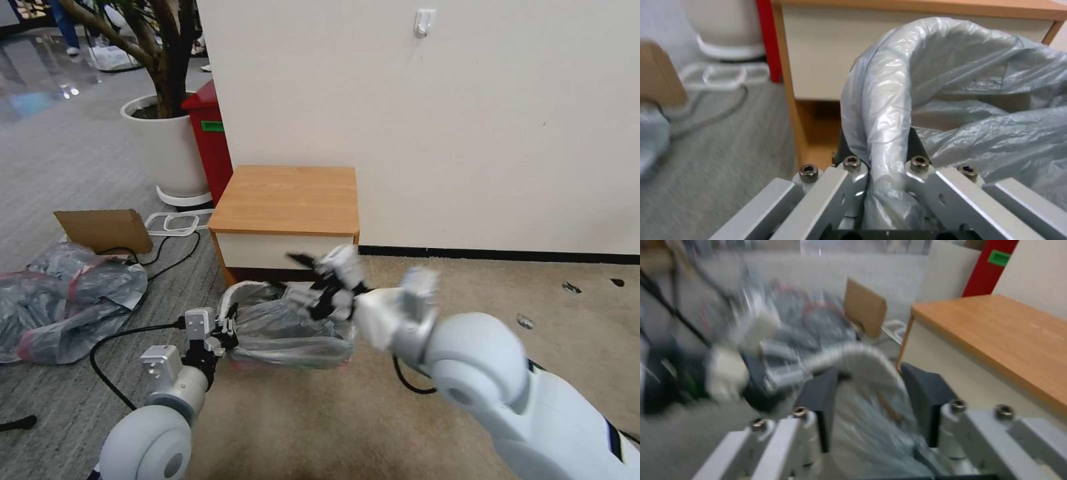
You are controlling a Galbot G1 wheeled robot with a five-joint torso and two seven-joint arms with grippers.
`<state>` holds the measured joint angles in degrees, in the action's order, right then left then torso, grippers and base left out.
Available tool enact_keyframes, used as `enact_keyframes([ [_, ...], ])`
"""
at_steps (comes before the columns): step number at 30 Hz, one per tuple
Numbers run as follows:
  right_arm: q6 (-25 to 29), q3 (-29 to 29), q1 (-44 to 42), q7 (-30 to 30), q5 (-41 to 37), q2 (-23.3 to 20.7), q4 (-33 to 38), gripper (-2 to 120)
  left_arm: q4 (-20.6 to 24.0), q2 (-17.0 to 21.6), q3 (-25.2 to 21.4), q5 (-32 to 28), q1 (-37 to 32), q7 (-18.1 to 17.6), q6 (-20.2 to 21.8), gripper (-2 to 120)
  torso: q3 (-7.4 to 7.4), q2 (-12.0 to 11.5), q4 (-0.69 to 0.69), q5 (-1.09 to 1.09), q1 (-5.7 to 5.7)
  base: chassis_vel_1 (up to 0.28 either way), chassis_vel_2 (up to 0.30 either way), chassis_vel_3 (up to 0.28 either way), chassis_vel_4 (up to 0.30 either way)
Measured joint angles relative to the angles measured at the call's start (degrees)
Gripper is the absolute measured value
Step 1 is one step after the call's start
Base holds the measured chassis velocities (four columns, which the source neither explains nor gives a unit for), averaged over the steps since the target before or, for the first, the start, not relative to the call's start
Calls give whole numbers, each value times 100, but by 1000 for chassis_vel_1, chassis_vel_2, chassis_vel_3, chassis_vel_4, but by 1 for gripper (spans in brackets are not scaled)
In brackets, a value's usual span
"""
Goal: Pick up the garbage bag from the table and place it over the trash can.
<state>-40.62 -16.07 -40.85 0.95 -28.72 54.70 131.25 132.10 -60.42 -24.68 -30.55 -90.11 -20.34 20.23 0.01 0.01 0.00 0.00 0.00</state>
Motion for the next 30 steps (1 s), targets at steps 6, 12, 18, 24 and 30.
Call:
enact_keyframes([
  [6, -15, -779, 615, -9, 644, 197, -700, 13, 102, 150, 48, 517, -3, 45, -69, 5, 0, 0, 1, 0, 0, 0, 0, 0, 0],
  [12, -11, -1054, 855, 205, 1030, 454, -1335, 0, 256, 242, 81, 592, 37, 116, -7, 5, 0, 0, 0, 0, 0, 0, 0, 0, 0],
  [18, -6, -1350, 1058, 291, 1291, 574, -1755, 0, 356, 275, 141, 483, 133, 161, 74, 5, 0, 0, 0, 0, 0, 0, 0, 0, 0],
  [24, -3, -1564, 1195, 273, 1627, 606, -1978, 0, 397, 255, 145, 230, 242, 152, 191, 5, 0, 0, 0, 0, 0, 0, 0, 0, 0],
  [30, -2, -1703, 1248, 269, 1774, 527, -2094, 0, 443, 175, 180, 121, 263, 73, 314, 5, 0, 0, 0, 0, 0, 0, 0, 0, 0],
])
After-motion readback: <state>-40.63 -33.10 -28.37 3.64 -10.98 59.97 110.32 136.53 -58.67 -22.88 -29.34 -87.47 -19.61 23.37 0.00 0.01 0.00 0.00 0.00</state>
